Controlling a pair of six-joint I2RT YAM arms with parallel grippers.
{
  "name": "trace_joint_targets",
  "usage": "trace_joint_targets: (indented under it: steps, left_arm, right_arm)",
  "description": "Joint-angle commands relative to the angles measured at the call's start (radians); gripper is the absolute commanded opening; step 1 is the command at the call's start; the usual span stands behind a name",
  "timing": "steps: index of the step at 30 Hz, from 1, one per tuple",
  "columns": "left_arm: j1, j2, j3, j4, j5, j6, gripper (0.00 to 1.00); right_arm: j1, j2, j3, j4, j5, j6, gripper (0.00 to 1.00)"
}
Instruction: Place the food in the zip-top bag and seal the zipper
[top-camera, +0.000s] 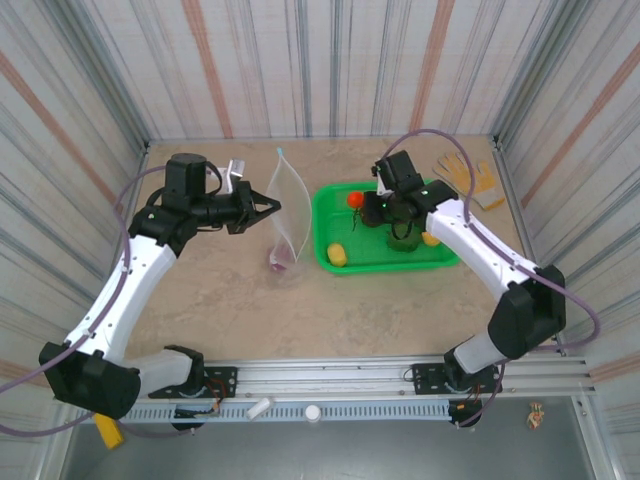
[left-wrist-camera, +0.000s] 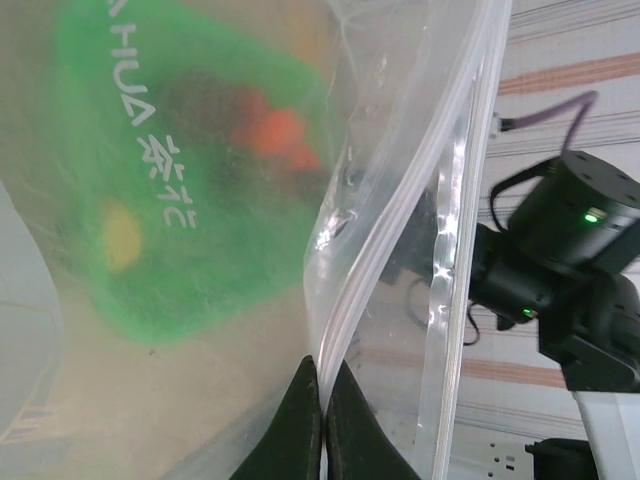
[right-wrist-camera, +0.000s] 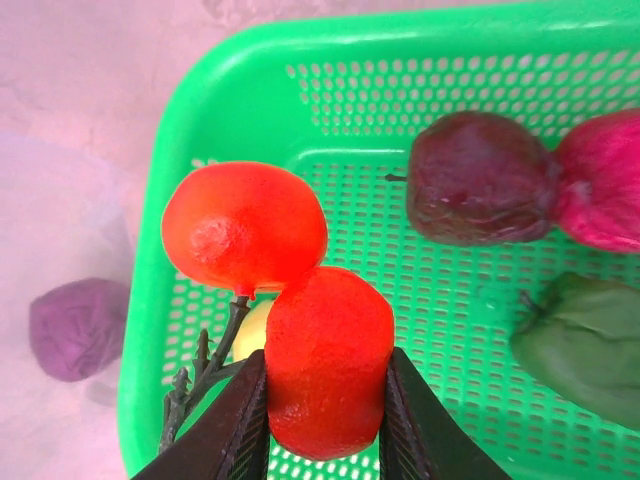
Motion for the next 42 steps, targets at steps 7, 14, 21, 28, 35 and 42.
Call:
trace_joint_targets:
  steps: [7,14,21,28,35,42]
  left_arm:
    - [-0.056,0.042,0.017,0.029,-0.031,-0.011,0.0]
    - [-0.094,0.082,0.058,0.03,-0.046,-0.011,0.0]
    - [-0.105,0.098,0.078,0.029,-0.051,-0.013,0.0]
    - [-0.106,0.097,0.088,0.024,-0.051,-0.011,0.0]
    - [-0.106,0.091,0.094,0.017,-0.051,-0.006,0.0]
    - [-0.106,0.086,0.099,0.013,-0.051,0.0,0.0]
  right_arm:
    - [0.031,-0.139,0.222,-0.172,-0.046,-0.118,0.21]
    - [0.18,-0.129,0.425,-0.241,-0.048,-0.169,0.21]
    - [0.296,-0.087,0.458,-0.231,-0.098,-0.207,0.21]
    - [0.324,-0.052,0.394,-0.166,-0.117,-0.13,0.21]
    - [0.329,-0.019,0.351,-0.107,-0.147,-0.069,0.21]
    - [0.327,0.0,0.306,-0.092,-0.08,-0.04,0.21]
